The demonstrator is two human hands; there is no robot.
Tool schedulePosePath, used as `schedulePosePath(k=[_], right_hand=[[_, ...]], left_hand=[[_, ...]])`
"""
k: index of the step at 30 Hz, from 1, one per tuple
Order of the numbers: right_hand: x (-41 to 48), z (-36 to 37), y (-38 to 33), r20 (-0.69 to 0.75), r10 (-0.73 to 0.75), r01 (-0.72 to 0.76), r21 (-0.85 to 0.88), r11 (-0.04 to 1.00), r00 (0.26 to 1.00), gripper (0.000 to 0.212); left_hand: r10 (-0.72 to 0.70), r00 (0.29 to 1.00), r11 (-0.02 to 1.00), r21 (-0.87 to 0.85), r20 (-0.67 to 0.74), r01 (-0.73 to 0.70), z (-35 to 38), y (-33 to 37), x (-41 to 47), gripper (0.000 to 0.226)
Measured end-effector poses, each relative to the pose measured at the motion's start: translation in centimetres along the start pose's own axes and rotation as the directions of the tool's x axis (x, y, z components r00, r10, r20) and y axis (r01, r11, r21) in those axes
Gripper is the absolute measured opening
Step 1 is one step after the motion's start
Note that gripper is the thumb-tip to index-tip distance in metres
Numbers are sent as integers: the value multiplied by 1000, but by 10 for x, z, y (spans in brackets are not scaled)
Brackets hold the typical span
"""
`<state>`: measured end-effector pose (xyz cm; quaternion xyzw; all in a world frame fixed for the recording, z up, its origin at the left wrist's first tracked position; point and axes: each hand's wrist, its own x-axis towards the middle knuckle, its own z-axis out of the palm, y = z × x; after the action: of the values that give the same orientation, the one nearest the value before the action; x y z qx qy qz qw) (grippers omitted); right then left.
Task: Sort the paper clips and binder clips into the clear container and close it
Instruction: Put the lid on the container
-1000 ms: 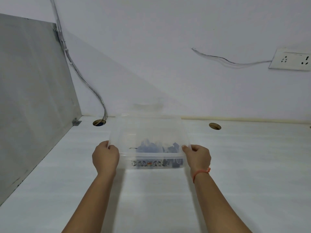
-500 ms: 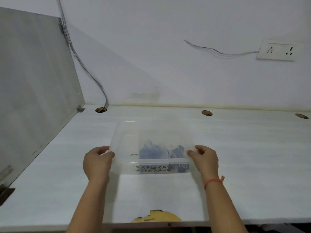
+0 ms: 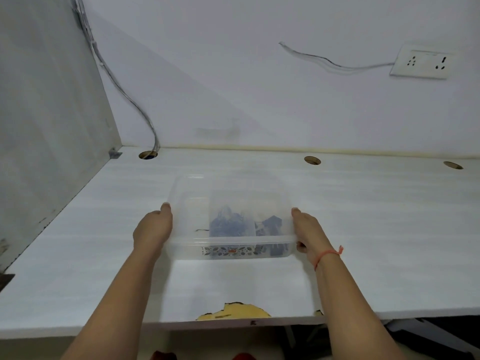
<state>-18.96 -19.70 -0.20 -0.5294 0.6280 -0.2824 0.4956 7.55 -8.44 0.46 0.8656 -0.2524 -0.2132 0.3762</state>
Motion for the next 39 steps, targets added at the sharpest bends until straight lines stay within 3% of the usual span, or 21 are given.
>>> schedulePosePath(k=[4, 8, 10, 13, 16, 22, 29, 32, 35, 37, 39], right_hand=[[-1, -9, -3, 63, 5, -2, -42, 999, 998, 29], [9, -19, -23, 132, 66, -46, -154, 987, 989, 21], [22, -15, -42, 94, 31, -13, -190, 982, 995, 36], [52, -4, -59, 21, -8, 13, -268, 963, 1000, 75], [59, 9, -66, 40, 26, -12, -309, 951, 999, 67], [93, 15, -51, 54, 5, 7, -211, 977, 999, 58], [85, 15, -55, 42, 9, -1, -192, 981, 999, 64], [62, 0, -41, 116, 39, -39, -3, 999, 992, 87], [28, -20, -19, 203, -100, 15, 383, 924, 974, 63], [7, -33, 8, 248, -227, 84, 481, 873, 942, 74], [-16, -34, 28, 330, -334, 146, 482, 864, 883, 103]], left_hand=[[-14, 999, 992, -127, 36, 19, 2, -4, 6, 45], [-58, 981, 984, -153, 183, 87, -7, -4, 26, 40], [-69, 979, 983, -153, 192, 99, -10, 8, 38, 43], [-56, 985, 995, -77, 162, 70, -4, 30, 58, 60], [-85, 980, 993, -71, 178, 99, 5, 41, 75, 74], [-108, 966, 930, -318, 235, 182, 18, 29, 103, 60], [-109, 972, 920, -349, 210, 179, 11, 37, 84, 61], [-61, 923, 845, -473, 380, 250, -4, 31, 60, 61], [41, 922, 791, -576, 386, 206, -22, 1, 29, 64], [182, 915, 729, -674, 361, 121, -33, -34, 4, 64], [303, 864, 736, -675, 403, 57, -34, -57, -22, 104]])
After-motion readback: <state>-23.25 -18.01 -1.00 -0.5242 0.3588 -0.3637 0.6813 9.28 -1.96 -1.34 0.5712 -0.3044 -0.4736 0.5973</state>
